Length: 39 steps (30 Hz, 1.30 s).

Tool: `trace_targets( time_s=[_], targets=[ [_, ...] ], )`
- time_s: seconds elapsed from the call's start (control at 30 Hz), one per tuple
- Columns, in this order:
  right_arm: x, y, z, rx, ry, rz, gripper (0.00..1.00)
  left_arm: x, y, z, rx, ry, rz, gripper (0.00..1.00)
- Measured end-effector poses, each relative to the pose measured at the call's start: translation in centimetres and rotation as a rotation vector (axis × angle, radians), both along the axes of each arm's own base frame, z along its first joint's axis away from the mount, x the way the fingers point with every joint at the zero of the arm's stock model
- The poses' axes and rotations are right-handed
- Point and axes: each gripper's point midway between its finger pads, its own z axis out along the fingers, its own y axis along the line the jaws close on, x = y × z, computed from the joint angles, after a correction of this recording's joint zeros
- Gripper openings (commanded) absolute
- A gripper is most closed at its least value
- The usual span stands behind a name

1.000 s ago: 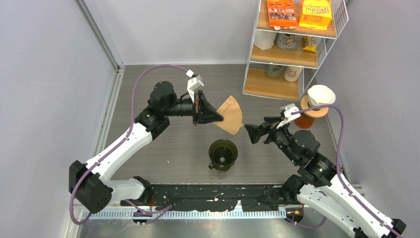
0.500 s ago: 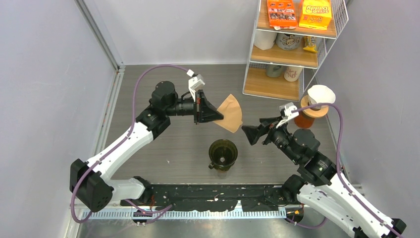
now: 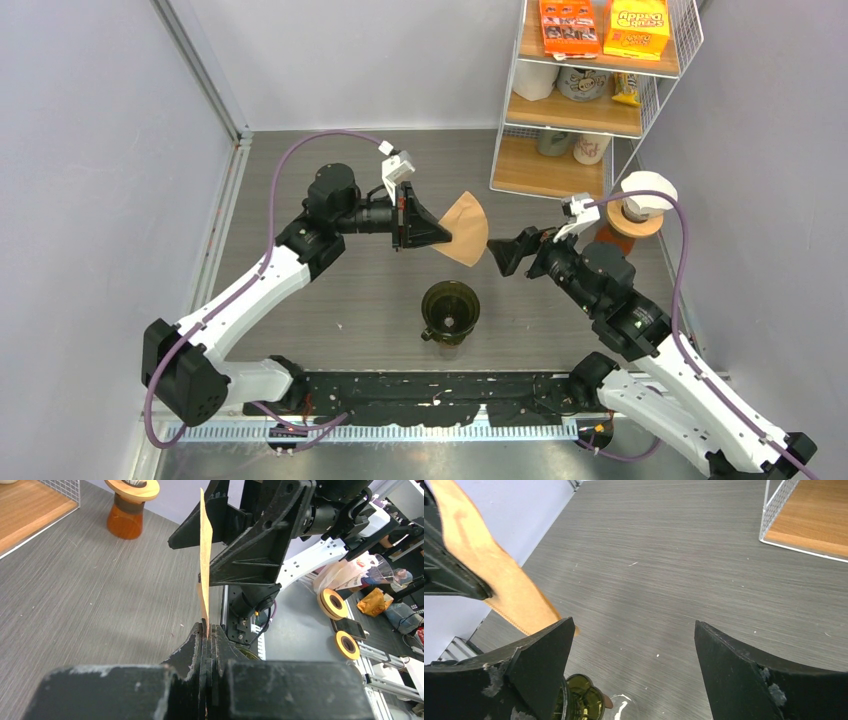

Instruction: Place the coffee filter in the dripper

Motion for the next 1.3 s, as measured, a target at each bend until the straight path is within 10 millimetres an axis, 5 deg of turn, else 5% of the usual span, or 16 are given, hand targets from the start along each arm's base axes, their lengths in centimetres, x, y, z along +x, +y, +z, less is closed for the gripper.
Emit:
trace_targets(
  time_s=[0.93, 1.3],
  targets=[
    [-1.0, -1.0, 0.7, 0.041, -0.004, 0.001, 0.95, 0.6, -0.2, -0.7, 0.014, 0.012, 0.011, 0.00],
    [-0.9, 0.5, -1.0, 0.007, 0.055, 0.064, 0.94, 0.6, -0.2, -0.7, 0.013, 0.012, 0.010, 0.00]
  ],
)
